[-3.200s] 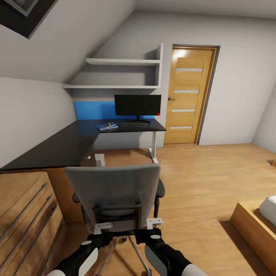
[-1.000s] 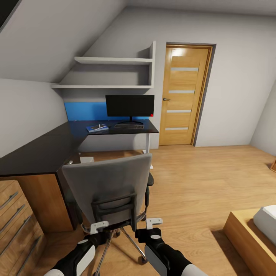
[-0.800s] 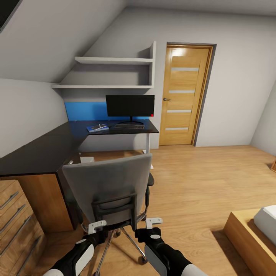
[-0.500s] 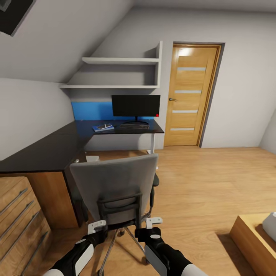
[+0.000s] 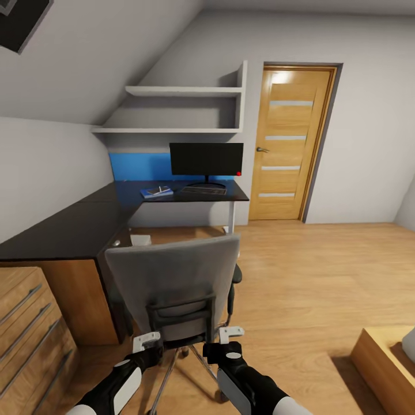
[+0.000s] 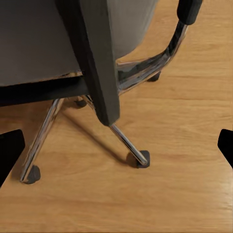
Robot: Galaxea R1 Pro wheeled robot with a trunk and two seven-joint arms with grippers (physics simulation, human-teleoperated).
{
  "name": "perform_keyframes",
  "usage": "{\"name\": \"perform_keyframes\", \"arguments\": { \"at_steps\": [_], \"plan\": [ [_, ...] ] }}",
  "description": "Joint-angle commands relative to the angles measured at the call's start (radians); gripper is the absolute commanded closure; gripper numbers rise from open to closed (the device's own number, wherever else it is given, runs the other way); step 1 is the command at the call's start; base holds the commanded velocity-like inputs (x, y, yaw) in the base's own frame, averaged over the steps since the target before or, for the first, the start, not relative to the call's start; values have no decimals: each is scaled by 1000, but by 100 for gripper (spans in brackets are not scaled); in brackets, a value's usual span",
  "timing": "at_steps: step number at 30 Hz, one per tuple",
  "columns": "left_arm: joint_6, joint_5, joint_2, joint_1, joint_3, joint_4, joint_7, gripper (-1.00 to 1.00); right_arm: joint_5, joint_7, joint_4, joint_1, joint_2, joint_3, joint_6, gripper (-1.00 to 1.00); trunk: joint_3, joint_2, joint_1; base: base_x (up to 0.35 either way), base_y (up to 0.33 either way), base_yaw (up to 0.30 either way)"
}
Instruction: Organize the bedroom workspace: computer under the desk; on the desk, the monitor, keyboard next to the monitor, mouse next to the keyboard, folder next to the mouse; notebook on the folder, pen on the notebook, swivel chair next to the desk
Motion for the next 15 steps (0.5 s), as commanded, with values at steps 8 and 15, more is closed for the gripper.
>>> {"name": "perform_keyframes", "arguments": {
  "at_steps": [8, 15],
  "plan": [
    [5, -2, 0, -1, -6, -3, 6, -100, -3, -8, -1, -1, 0, 3, 4, -100, -1, 0, 0, 254, 0, 2],
    [5, -3, 2, -1, -8, -3, 6, -100, -3, -8, -1, -1, 0, 4, 4, -100, -1, 0, 0, 52, 0, 0]
  ]
}}
